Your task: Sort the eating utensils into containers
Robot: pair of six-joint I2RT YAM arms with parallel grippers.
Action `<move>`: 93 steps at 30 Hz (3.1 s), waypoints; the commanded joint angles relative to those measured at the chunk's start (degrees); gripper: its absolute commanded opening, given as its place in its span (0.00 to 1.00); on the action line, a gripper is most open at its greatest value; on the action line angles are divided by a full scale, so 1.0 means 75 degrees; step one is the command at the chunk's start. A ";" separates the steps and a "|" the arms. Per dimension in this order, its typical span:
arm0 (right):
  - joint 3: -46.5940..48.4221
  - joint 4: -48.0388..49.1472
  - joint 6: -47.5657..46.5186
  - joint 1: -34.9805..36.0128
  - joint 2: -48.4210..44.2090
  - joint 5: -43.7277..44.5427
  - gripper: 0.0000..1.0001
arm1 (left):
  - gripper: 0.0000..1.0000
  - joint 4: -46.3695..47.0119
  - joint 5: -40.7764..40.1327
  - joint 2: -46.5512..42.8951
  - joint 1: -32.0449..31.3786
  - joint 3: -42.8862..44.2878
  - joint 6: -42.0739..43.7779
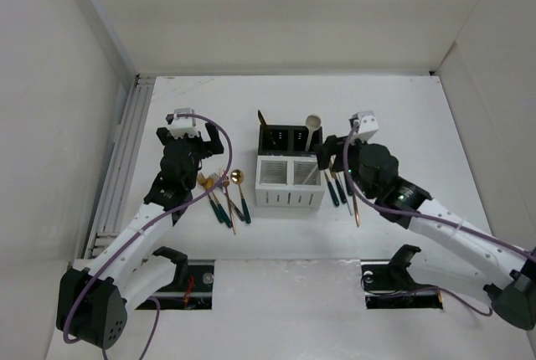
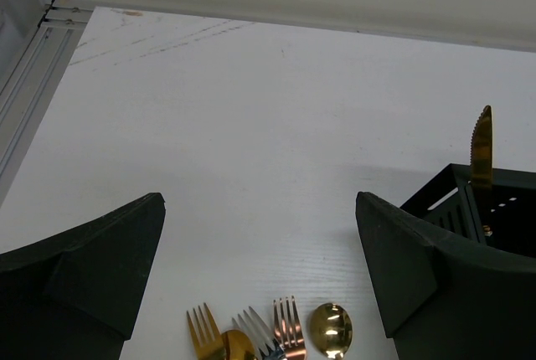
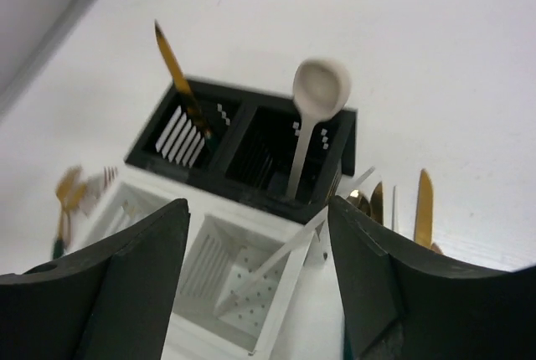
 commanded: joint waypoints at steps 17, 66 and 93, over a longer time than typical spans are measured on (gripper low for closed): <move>0.0708 -0.5417 0.1975 -0.3685 0.1242 -0.2409 0.30 | 0.96 0.0380 0.0115 -0.0257 0.0025 -0.0217 -0.0064; 0.2581 -0.3651 0.1299 -0.1602 -0.0349 0.3750 0.00 | 1.00 0.0673 0.0244 -0.0257 0.0025 -0.0205 0.0076; 0.1915 0.3782 -0.1963 0.0229 0.2379 -0.1671 0.00 | 1.00 0.0521 0.0326 0.0059 0.0025 0.0006 0.0146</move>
